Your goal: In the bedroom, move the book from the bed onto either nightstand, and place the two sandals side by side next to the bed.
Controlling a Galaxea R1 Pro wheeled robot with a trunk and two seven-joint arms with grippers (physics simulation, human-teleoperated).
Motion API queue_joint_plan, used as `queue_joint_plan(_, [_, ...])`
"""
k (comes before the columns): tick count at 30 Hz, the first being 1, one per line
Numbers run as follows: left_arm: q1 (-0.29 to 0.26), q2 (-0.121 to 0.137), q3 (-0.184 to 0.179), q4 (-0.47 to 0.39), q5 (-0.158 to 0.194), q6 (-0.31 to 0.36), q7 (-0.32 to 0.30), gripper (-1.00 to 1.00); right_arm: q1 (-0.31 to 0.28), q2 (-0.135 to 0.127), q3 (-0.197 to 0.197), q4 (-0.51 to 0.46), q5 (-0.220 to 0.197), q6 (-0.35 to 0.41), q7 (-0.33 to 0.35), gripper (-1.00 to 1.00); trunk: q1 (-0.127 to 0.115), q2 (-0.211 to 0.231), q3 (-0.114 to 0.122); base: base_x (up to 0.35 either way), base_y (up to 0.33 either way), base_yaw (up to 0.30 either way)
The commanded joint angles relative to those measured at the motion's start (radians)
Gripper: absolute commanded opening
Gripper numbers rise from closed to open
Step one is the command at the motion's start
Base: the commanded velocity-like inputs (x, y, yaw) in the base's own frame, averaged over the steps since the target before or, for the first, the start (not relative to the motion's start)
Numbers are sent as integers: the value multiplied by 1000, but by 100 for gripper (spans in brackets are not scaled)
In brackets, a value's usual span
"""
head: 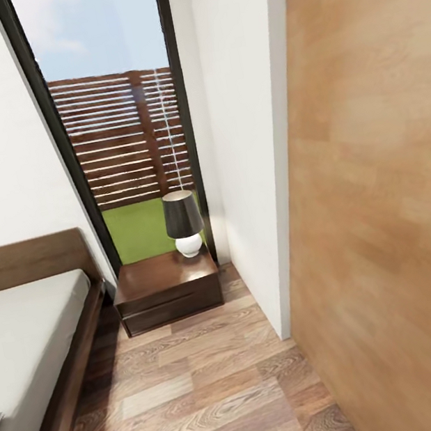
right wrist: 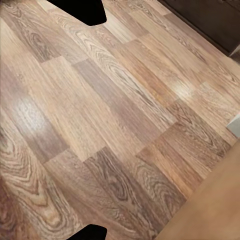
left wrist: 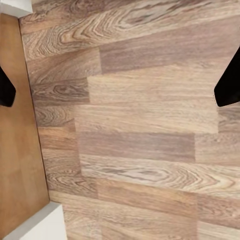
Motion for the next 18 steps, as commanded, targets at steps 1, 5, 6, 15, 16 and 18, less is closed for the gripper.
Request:
queue_joint_plan(1, [-1, 0, 8, 2, -11, -5, -2, 100, -1, -1, -8, 3, 3, -4, 6, 100, 0, -1, -1, 14, 0, 177])
queue_joint_plan(5, [-1, 0, 8, 2, -11, -5, -2, 100, -1, -1, -8, 3, 3, -4, 6, 100, 0, -1, -2, 7, 0, 228])
queue_joint_plan(6, [-1, 0, 8, 2, -11, -5, -2, 100, -1, -1, -8, 4, 3, -4, 6, 100, 0, -1, -3, 3, 0, 252])
queue_joint_plan(15, [-1, 0, 8, 2, -11, -5, -2, 100, -1, -1, -8, 4, 3, -4, 6, 100, 0, -1, -3, 0, 0, 134])
queue_joint_plan(16, [-1, 0, 8, 2, -11, -5, -2, 100, -1, -1, -8, 4, 3, -4, 6, 100, 0, -1, -3, 0, 0, 36])
queue_joint_plan(18, [-1, 0, 8, 2, -11, -5, -2, 100, -1, -1, -8, 4, 3, -4, 6, 100, 0, -1, -3, 11, 0, 24])
